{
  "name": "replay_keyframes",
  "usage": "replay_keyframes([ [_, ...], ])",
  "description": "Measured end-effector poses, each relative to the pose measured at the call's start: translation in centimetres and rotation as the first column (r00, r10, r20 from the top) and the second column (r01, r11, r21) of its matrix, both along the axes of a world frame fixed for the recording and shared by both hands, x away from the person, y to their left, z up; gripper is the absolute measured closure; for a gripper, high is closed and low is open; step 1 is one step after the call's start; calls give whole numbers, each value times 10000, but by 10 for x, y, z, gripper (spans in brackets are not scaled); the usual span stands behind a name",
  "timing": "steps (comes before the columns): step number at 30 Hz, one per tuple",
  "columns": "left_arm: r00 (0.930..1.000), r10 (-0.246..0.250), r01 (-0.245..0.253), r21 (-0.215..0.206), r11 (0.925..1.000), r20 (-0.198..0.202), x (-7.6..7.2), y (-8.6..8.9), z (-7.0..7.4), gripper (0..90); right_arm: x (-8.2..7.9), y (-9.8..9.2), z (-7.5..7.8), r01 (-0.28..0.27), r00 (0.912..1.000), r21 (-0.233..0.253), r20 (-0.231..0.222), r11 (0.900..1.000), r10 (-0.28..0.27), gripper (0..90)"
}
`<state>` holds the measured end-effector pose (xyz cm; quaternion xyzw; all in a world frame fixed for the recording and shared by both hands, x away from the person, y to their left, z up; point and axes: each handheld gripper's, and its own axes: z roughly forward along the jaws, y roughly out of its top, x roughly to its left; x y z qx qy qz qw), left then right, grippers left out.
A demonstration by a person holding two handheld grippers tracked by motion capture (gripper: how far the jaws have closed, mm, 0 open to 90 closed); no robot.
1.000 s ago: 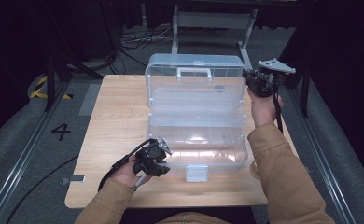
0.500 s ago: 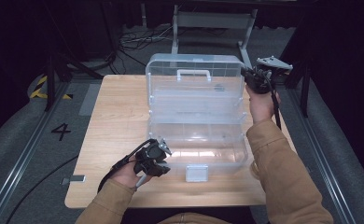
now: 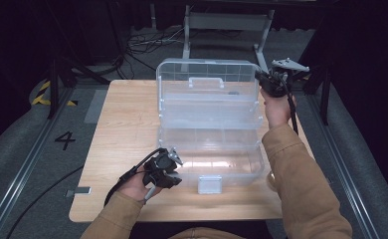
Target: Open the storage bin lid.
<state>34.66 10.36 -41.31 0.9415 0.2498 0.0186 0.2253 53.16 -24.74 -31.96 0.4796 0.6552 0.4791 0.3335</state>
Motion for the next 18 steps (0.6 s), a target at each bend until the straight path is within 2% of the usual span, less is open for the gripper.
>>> replay_keyframes([
  [8, 10000, -9, 9, -18, 10000, 11, 0, 0, 0, 722, 7, -1, -4, -36, 10000, 96, -15, 9999, 36, 856],
  [14, 10000, -23, 23, -19, 10000, 23, 0, 0, 0, 722, 16, -1, -5, -42, 9995, 89, -327, 10000, 45, 857],
  [18, 10000, -31, 31, -26, 10000, 33, 0, 0, 0, 722, 20, -1, -8, -76, 9993, 134, -364, 9999, 81, 857],
])
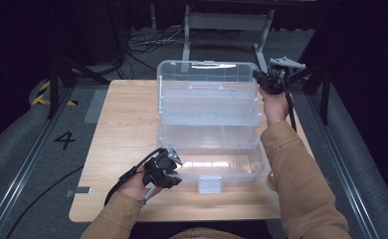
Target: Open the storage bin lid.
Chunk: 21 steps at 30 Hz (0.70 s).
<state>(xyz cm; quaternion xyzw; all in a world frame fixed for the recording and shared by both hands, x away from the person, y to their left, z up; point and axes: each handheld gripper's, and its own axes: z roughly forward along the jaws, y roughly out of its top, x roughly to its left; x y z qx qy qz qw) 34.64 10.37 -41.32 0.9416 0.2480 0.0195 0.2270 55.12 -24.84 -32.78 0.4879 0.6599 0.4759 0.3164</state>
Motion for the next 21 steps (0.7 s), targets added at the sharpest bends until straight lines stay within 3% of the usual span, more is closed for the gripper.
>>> replay_keyframes([
  [21, 9999, -92, 91, 10, 10000, 54, 0, 0, 0, 725, 23, -4, -15, -247, 9987, 253, -438, 9994, 258, 855],
])
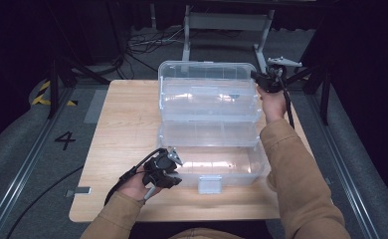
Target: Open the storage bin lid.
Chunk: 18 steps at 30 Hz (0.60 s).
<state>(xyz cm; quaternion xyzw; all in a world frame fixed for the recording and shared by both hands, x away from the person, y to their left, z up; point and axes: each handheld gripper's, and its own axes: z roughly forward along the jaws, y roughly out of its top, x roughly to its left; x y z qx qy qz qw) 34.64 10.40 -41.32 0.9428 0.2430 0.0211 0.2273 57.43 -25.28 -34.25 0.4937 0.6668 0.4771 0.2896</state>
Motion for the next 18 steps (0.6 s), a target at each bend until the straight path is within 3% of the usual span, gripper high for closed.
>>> replay_keyframes([
  [7, 10000, -14, 14, -70, 10000, 17, 0, 0, 0, 725, 6, -1, -5, -58, 9999, 106, -117, 9999, 59, 855],
  [18, 10000, -24, 24, -94, 10000, 44, 0, 1, -1, 726, 19, 0, -9, -113, 9973, 48, -728, 9999, 116, 853],
])
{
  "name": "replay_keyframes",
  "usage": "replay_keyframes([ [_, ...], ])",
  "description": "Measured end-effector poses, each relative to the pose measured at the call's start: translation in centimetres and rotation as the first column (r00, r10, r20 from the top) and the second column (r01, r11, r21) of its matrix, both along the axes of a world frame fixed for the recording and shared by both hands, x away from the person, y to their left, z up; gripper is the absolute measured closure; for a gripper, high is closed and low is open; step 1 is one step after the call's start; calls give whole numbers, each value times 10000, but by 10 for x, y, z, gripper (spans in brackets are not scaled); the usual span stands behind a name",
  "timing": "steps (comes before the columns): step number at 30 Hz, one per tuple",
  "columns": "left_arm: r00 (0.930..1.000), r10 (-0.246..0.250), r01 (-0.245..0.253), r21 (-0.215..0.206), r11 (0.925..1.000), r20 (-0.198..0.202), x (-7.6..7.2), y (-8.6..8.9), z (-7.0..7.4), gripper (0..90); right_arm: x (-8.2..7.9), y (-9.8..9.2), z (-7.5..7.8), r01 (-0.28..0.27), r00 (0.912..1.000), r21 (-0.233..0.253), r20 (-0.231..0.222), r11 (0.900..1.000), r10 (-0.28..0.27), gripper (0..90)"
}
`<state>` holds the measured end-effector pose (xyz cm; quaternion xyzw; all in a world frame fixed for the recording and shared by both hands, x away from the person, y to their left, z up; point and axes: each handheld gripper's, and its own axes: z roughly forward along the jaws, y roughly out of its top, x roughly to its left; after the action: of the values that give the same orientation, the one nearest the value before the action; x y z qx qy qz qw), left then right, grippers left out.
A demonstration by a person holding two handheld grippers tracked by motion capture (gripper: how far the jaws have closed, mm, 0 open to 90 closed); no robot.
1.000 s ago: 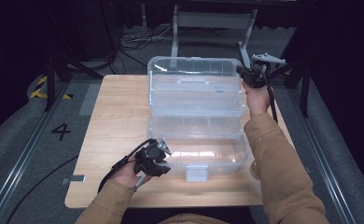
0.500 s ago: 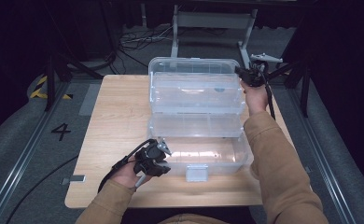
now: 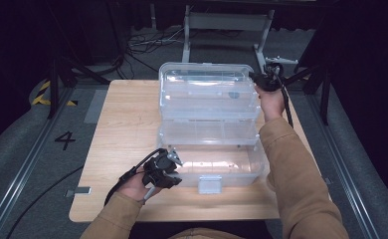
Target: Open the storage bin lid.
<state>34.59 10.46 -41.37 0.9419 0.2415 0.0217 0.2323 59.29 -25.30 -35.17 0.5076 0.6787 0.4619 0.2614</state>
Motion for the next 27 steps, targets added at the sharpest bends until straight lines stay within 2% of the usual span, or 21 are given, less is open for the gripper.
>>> replay_keyframes([
  [27, 10000, -16, 16, -38, 10000, -8, 0, 0, 0, 725, 16, -3, -16, -122, 9982, 229, -583, 9997, 135, 845],
])
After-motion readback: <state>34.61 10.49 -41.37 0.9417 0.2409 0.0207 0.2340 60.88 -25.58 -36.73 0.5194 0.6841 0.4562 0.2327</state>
